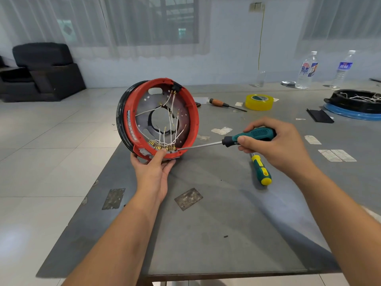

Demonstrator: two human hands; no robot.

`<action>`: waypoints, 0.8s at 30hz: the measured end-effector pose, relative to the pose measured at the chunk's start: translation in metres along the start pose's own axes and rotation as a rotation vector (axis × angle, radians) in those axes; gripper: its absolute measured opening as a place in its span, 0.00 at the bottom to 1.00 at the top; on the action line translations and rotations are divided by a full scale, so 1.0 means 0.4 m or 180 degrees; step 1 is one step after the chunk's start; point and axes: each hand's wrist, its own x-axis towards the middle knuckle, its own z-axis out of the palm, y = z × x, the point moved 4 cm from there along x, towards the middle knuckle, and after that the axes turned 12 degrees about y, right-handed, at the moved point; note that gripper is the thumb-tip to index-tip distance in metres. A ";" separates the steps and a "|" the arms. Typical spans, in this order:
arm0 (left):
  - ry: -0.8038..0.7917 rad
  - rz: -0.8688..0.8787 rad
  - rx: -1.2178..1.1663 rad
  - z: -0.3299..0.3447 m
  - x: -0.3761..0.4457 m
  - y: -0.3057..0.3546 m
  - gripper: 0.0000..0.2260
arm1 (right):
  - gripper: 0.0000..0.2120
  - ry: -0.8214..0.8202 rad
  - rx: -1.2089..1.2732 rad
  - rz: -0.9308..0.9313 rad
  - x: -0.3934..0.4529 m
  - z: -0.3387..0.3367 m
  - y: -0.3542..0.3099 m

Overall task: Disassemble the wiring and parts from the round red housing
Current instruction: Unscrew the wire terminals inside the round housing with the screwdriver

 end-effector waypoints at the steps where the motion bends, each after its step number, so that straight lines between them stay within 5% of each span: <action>1: 0.0008 -0.0008 -0.0016 0.000 0.000 0.001 0.28 | 0.10 0.0040 0.0030 0.0000 -0.013 -0.003 0.016; 12: 0.0159 -0.0120 -0.0018 -0.002 0.002 0.002 0.35 | 0.16 0.0302 0.0292 -0.0031 -0.080 0.000 0.097; 17: 0.0213 -0.0165 -0.0071 -0.003 0.001 0.002 0.35 | 0.26 0.0389 0.0217 0.0075 -0.091 -0.003 0.123; 24: 0.0300 -0.0203 -0.0095 -0.001 0.001 0.003 0.33 | 0.22 0.0403 0.0328 0.0133 -0.093 0.003 0.152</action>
